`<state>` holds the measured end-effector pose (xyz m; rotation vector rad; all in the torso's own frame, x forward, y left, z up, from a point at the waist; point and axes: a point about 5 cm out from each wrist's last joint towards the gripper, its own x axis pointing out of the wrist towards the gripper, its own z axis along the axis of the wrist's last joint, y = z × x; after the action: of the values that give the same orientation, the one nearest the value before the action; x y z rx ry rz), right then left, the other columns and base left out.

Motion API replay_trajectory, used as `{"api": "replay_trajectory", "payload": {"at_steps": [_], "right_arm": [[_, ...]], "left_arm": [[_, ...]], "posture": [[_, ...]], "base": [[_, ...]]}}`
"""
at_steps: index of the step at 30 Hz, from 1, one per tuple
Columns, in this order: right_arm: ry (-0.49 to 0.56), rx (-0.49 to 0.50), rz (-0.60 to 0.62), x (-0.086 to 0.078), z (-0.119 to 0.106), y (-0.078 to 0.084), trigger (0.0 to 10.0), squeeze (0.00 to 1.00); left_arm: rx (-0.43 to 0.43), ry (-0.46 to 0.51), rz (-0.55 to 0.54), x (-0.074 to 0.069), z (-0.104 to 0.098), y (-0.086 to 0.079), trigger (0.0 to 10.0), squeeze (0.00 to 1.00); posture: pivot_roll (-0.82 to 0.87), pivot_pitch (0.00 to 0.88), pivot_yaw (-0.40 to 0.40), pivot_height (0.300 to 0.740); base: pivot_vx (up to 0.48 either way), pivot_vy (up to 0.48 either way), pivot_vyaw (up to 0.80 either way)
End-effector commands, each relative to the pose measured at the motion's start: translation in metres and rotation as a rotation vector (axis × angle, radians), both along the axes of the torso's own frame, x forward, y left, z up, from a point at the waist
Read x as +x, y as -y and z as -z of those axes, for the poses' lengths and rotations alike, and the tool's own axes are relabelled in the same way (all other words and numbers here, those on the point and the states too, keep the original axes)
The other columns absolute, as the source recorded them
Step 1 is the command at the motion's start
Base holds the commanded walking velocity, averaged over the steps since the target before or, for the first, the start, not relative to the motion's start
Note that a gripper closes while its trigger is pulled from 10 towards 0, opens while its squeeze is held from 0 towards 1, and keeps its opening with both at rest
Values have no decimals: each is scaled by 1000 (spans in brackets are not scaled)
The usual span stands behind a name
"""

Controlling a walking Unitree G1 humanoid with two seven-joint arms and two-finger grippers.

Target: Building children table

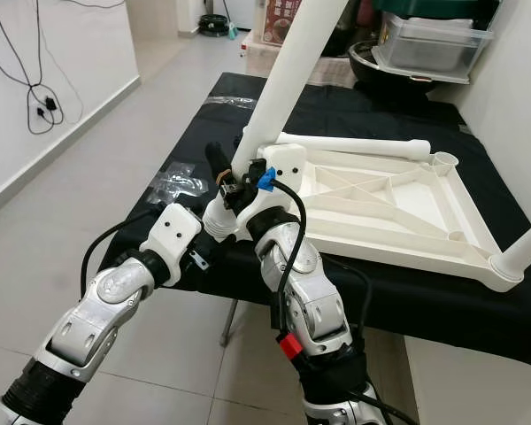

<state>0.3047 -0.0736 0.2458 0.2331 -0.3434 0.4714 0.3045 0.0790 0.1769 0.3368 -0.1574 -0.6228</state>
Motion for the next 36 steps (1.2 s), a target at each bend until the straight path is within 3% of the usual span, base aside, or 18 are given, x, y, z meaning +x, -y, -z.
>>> {"api": "replay_trajectory", "payload": {"at_steps": [1,17,18,34,35,36], "right_arm": [[-2,-13,-19,-4,1,-3,10000,0],[-7,-39,-45,-9,7,-8,10000,0],[-8,-41,-45,-9,7,-8,10000,0],[-31,-85,-25,-7,13,-7,10000,0],[-31,-91,-23,-7,13,-7,10000,0],[-31,-91,-23,-7,13,-7,10000,0]], "left_arm": [[19,3,27,1,4,6,10000,0],[19,25,110,1,8,20,10000,0],[22,24,109,2,9,19,0,0],[56,50,107,2,12,16,0,0],[57,47,98,2,12,16,10000,0],[57,47,98,2,12,16,10000,0]], "posture": [[40,47,-84,740],[35,43,-83,740],[34,42,-83,740],[36,41,-85,740],[36,41,-85,740],[36,41,-85,740]], "base": [[0,0,0],[0,0,0],[0,0,0],[0,0,0],[0,0,0],[0,0,0]]}}
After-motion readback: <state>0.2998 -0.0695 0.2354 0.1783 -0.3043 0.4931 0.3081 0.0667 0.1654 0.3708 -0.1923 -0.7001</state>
